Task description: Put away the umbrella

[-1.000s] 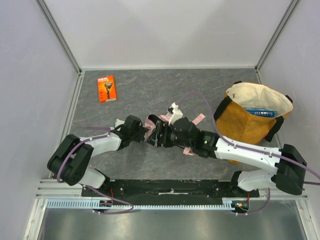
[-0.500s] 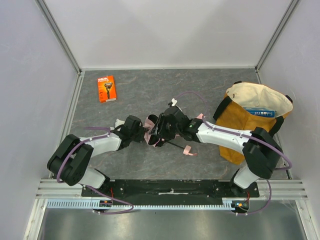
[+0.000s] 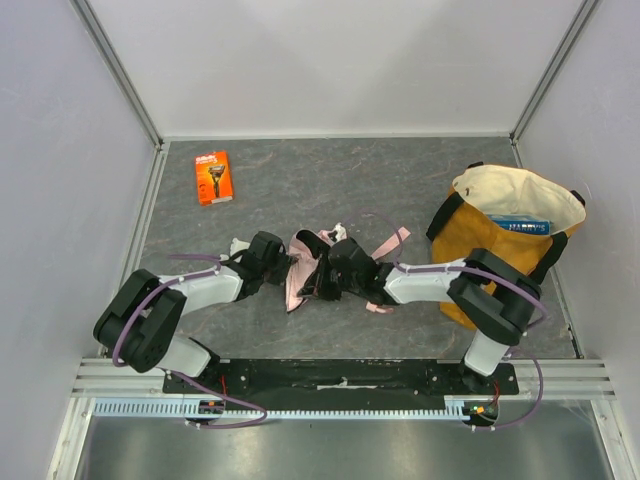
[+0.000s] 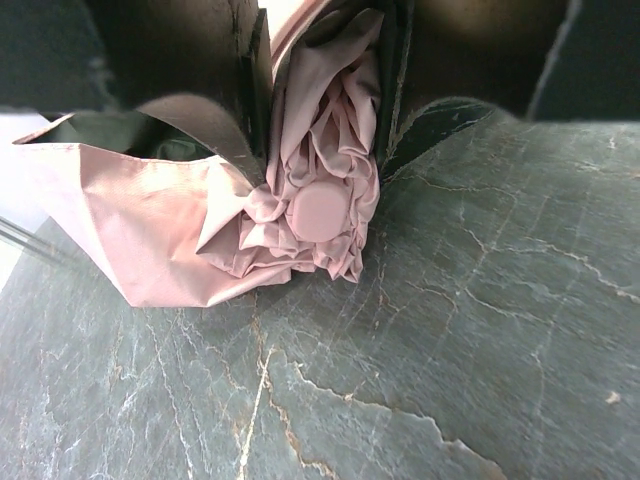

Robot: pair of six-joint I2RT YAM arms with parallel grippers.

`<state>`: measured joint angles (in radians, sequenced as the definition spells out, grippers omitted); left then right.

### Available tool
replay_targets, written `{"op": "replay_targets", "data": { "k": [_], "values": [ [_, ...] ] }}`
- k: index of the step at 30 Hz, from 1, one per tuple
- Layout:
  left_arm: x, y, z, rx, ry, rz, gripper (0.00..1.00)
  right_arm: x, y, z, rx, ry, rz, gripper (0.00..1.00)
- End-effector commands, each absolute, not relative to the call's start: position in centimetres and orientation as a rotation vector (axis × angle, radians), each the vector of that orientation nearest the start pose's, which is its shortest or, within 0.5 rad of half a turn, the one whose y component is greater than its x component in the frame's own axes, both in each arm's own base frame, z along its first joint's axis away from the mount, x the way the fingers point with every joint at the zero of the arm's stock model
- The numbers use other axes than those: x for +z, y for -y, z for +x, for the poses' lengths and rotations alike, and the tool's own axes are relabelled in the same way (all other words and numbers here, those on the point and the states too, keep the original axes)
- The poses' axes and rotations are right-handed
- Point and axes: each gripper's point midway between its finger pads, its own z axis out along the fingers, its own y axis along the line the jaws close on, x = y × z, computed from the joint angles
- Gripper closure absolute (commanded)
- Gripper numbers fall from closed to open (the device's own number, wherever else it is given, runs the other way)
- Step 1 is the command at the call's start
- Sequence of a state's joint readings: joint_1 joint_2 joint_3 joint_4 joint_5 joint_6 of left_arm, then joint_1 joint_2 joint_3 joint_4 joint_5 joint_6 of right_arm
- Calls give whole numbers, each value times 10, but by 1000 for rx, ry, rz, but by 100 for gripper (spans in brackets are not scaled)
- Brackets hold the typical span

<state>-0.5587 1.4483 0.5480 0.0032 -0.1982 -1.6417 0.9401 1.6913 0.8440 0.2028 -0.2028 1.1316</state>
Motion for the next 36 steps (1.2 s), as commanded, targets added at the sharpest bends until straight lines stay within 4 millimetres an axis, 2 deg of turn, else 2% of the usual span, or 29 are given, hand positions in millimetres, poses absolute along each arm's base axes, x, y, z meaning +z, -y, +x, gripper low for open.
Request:
{"op": "replay_targets", "data": {
  "k": [1,5,7,9,11,14,15,17,19,23,25,27,28,29,31,34,36],
  "values": [
    [-19,152,249,-348,-2287,-1449,98,59,-410,181,1423,-2443,-60,100],
    [-17,142,246,-350,-2268,-1470,98,25,-394,186,1265,-2413,-203,100],
    [-17,141,244,-348,-2271,-1462,98,18,-397,181,1244,-2420,-329,100],
    [-20,144,242,-363,-2289,-1464,98,7,-391,175,1156,-2478,-430,100],
    [-24,147,241,-363,-2311,-1464,98,10,-382,168,1105,-2499,-494,89],
    [-27,144,240,-338,-2313,-1434,98,25,-360,170,942,-2511,-587,69],
    [-27,143,240,-333,-2309,-1427,98,28,-345,166,860,-2557,-630,63],
    [-28,143,240,-336,-2307,-1420,98,53,-334,166,787,-2528,-755,53],
    [-28,142,241,-333,-2307,-1410,98,81,-322,176,675,-2481,-801,46],
    [-26,141,243,-336,-2297,-1393,98,131,-319,209,561,-2329,-857,37],
    [-26,142,242,-339,-2300,-1390,98,145,-322,234,534,-2288,-850,37],
    [-27,140,240,-331,-2303,-1386,98,148,-331,258,558,-2234,-872,42],
    [-27,140,240,-333,-2301,-1388,98,150,-341,271,590,-2182,-887,56],
    [-28,139,239,-329,-2305,-1385,98,143,-351,280,610,-2167,-908,66],
    [-27,139,239,-330,-2304,-1385,98,138,-366,294,659,-2141,-946,74],
    [-26,139,239,-335,-2303,-1379,98,133,-380,316,729,-2132,-935,75],
    [-27,137,238,-323,-2302,-1384,98,123,-389,317,805,-2143,-959,74]
  ]
}}
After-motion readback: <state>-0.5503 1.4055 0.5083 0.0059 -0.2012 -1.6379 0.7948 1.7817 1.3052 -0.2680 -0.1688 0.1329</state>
